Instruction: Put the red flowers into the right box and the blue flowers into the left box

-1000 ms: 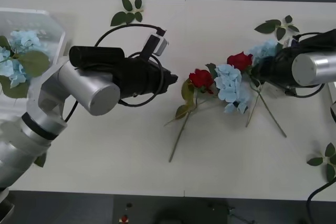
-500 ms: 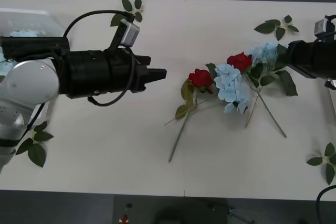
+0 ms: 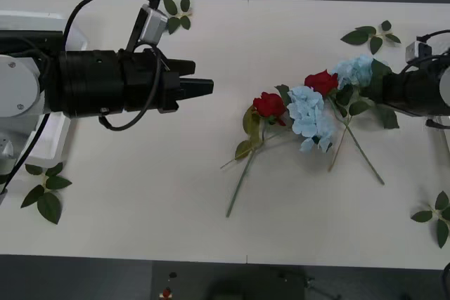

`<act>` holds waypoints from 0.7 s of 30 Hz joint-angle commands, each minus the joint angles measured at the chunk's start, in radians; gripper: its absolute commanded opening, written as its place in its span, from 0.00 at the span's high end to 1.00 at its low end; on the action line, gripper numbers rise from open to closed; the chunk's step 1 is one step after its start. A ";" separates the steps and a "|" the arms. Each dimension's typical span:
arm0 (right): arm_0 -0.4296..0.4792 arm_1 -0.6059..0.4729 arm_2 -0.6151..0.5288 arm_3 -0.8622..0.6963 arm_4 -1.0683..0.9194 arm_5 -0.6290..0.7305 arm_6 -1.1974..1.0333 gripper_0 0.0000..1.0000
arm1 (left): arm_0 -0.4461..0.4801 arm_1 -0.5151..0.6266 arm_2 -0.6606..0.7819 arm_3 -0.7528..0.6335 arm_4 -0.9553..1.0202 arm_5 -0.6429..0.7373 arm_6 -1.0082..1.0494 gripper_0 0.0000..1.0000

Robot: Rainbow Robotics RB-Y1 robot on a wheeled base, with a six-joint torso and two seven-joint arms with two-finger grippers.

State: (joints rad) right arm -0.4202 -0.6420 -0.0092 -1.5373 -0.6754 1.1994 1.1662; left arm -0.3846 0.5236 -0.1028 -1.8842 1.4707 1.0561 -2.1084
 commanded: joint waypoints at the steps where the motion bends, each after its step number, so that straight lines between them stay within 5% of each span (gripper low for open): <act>1: -0.081 -0.019 0.068 0.049 0.062 -0.037 -0.122 0.15 | 0.013 -0.014 0.043 -0.029 0.060 -0.005 -0.160 0.01; 13: -0.163 0.038 0.155 0.215 0.181 -0.133 -0.188 0.14 | 0.062 0.050 0.121 0.068 0.332 0.137 -0.380 0.00; 21: -0.178 0.050 0.218 0.312 0.229 -0.195 -0.191 0.15 | 0.061 0.067 0.129 0.071 0.335 0.166 -0.395 0.00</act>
State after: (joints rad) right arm -0.5617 -0.5947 0.1988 -1.2631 -0.4654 1.0321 1.0052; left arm -0.3075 0.5753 0.0172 -1.7918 1.8092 1.2099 -2.4769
